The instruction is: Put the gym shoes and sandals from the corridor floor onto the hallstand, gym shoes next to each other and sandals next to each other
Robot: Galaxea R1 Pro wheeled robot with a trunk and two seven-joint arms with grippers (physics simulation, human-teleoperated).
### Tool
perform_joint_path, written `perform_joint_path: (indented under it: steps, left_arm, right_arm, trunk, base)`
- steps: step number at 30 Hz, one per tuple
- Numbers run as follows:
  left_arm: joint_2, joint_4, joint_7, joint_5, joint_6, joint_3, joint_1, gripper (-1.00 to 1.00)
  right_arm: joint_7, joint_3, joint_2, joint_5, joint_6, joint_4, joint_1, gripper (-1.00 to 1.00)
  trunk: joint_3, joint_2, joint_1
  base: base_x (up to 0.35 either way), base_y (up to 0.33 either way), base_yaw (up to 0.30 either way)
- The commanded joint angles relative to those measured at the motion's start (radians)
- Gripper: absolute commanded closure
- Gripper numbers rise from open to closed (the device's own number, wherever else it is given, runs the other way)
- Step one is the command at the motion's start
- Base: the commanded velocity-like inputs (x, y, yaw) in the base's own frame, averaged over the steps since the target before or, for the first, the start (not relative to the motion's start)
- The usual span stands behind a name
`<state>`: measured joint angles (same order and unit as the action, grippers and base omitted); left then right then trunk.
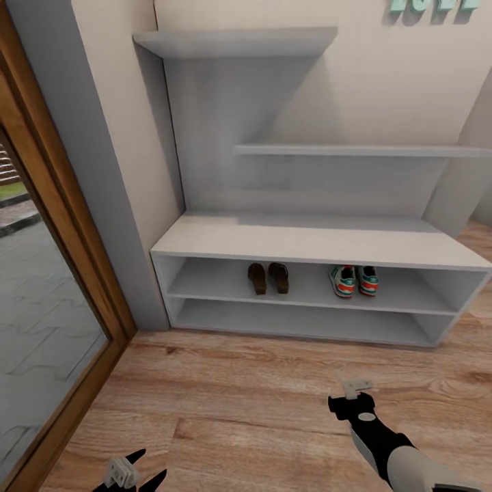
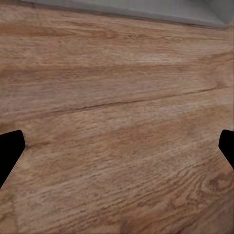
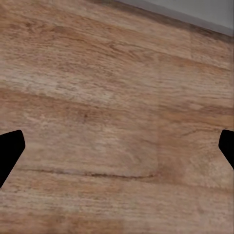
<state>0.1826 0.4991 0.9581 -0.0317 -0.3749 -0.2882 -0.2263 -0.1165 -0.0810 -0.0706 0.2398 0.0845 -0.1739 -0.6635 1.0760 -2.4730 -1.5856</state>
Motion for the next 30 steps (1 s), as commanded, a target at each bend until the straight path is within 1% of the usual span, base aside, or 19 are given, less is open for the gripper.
perform_joint_path:
  steps: [1, 6, 15, 18, 21, 22, 23, 24, 25, 30]
  left_arm:
    - [-0.001, -0.001, 0.005, -0.004, -0.003, -0.005, -0.001, -1.0]
    - [0.002, -0.003, 0.0, -0.004, -0.002, -0.005, -0.001, -1.0]
    - [0.007, -0.005, -0.026, -0.003, 0.0, -0.006, -0.001, -1.0]
    - [0.006, -0.005, -0.067, -0.002, -0.001, -0.006, -0.001, -1.0]
    - [0.003, -0.006, -0.104, -0.003, -0.002, -0.005, -0.001, -1.0]
    - [0.003, -0.006, -0.104, -0.003, -0.002, -0.005, -0.001, -1.0]
    - [0.002, -0.006, -0.128, -0.003, -0.003, -0.004, -0.001, -1.0]
    - [0.002, -0.006, -0.139, -0.003, -0.003, -0.003, -0.001, -1.0]
    - [0.002, -0.006, -0.139, -0.003, -0.003, -0.003, -0.001, -1.0]
    - [0.0, -0.017, -0.188, -0.002, -0.005, -0.003, -0.001, -1.0]
  right_arm:
    - [-0.001, -0.008, 0.0, 0.01, 0.004, 0.002, -0.001, -1.0]
    - [0.001, -0.008, -0.004, 0.011, 0.022, 0.014, 0.002, -1.0]
    - [0.029, -0.008, -0.006, 0.011, 0.034, 0.018, 0.04, -1.0]
    - [0.036, -0.008, -0.008, 0.011, 0.051, 0.019, 0.058, -1.0]
    - [0.038, -0.008, -0.016, 0.011, 0.079, 0.019, 0.076, -1.0]
    - [0.038, -0.008, -0.016, 0.011, 0.079, 0.019, 0.076, -1.0]
    - [0.04, -0.008, -0.024, 0.011, 0.104, 0.019, 0.088, -1.0]
    - [0.041, -0.008, -0.027, 0.011, 0.119, 0.019, 0.094, -1.0]
    - [0.041, -0.008, -0.027, 0.011, 0.119, 0.019, 0.094, -1.0]
    - [0.043, -0.008, -0.037, 0.01, 0.197, 0.019, 0.126, -1.0]
  trunk:
    - [-0.002, 0.007, 0.004]
    - [-0.018, 0.042, 0.023]
    - [-0.046, 0.105, 0.058]
    - [-0.056, 0.126, 0.069]
    - [-0.065, 0.147, 0.081]
    - [-0.068, 0.154, 0.085]
    - [-0.071, 0.161, 0.088]
    - [-0.074, 0.168, 0.092]
    - [-0.078, 0.175, 0.096]
    - [-0.093, 0.21, 0.115]
  base:
    - [0.0, 0.0, 0.0]
    - [0.0, 0.0, 0.0]
    - [0.0, 0.0, 0.0]
    - [0.0, 0.0, 0.0]
    - [0.0, 0.0, 0.0]
    - [0.0, 0.0, 0.0]
    - [0.0, 0.0, 0.0]
    - [0.0, 0.0, 0.0]
    - [0.0, 0.0, 0.0]
    - [0.0, 0.0, 0.0]
